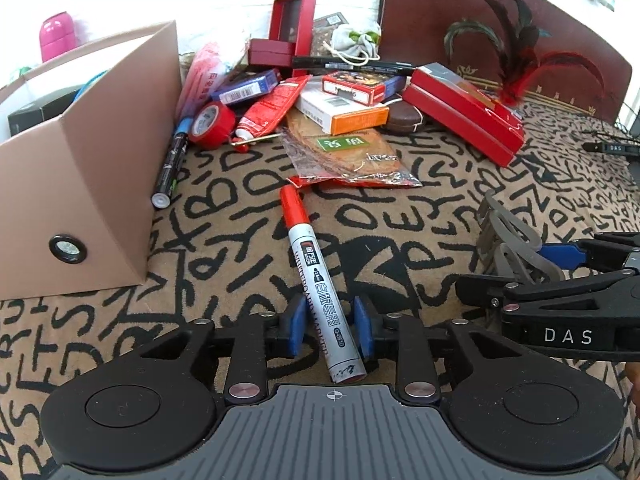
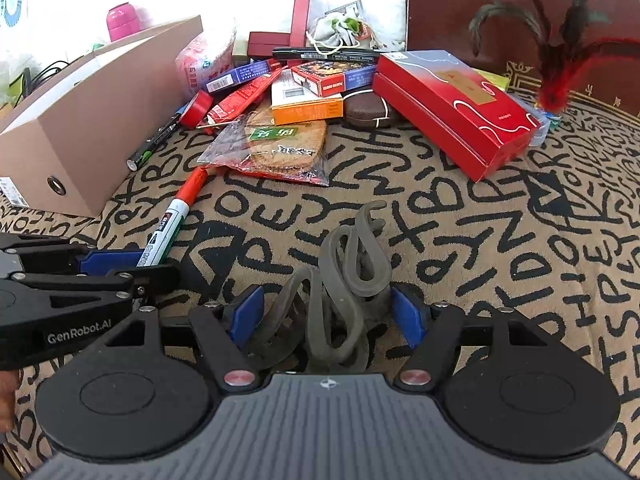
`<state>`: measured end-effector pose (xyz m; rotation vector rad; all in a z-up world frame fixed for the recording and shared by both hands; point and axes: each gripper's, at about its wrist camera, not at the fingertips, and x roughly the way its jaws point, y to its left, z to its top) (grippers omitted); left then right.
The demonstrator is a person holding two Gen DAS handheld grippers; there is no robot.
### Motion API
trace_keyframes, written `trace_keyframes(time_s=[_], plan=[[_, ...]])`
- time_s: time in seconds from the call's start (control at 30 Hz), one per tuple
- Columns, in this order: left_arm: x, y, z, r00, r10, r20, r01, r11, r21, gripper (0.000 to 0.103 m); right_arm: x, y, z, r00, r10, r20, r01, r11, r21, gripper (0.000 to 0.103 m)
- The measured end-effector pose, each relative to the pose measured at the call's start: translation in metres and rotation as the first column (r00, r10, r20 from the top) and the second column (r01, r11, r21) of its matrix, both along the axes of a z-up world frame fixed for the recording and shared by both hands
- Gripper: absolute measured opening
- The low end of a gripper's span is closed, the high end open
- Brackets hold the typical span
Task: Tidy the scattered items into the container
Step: 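Lift the marker and hair claw into the cardboard box and release both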
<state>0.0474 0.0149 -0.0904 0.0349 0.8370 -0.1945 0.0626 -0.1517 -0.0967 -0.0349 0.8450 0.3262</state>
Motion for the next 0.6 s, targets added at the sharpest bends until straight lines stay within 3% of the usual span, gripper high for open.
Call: trace_keyframes(time_s=[0.03,0.07,0.13,0.2,0.27,0.33,0.4,0.43,0.47,0.6], plan=[[0.000,-0.001,0.000,1.000,0.001,0.000,-0.001,1.000,0.004,0.036,0.000,0.001,-0.001,1.000,0.002,-0.003,-0.002,1.000,-0.001,0.075],[0.000,-0.001,0.000,1.000,0.001,-0.001,-0.001,1.000,0.010,0.026,0.000,0.002,-0.002,1.000,0.006,0.001,-0.006,1.000,-0.005,0.076],[-0.001,0.000,0.001,1.000,0.001,-0.004,-0.001,1.000,0.009,0.020,-0.002,0.004,-0.003,1.000,0.005,0.016,-0.004,1.000,-0.016,0.074],[-0.004,0.002,0.001,1.000,0.001,-0.006,-0.001,1.000,-0.003,0.020,-0.004,0.005,-0.002,1.000,-0.004,0.021,0.004,1.000,-0.015,0.072],[-0.006,0.001,0.000,1.000,-0.002,0.004,0.002,1.000,-0.001,0.031,-0.006,0.004,-0.001,1.000,0.004,0.015,-0.004,1.000,-0.002,0.071],[-0.008,-0.002,-0.001,1.000,-0.013,0.017,0.012,1.000,0.018,0.033,-0.008,0.006,-0.002,1.000,0.007,0.020,-0.006,1.000,-0.009,0.071],[-0.009,-0.004,0.000,1.000,-0.019,0.021,0.018,0.999,0.028,0.027,-0.009,0.008,-0.002,1.000,0.007,0.028,-0.007,1.000,-0.021,0.069],[-0.010,-0.003,0.000,1.000,-0.017,0.016,0.017,1.000,0.018,0.014,-0.010,0.008,-0.002,1.000,0.007,0.029,-0.006,1.000,-0.019,0.068],[-0.012,-0.001,0.001,1.000,-0.018,0.010,0.018,1.000,-0.001,0.011,-0.011,0.008,-0.001,1.000,0.009,0.024,-0.009,1.000,-0.011,0.066],[-0.026,0.007,0.002,1.000,-0.027,0.000,0.027,0.997,-0.066,0.011,-0.025,0.013,0.002,0.998,0.058,0.009,-0.058,0.998,0.002,0.060]])
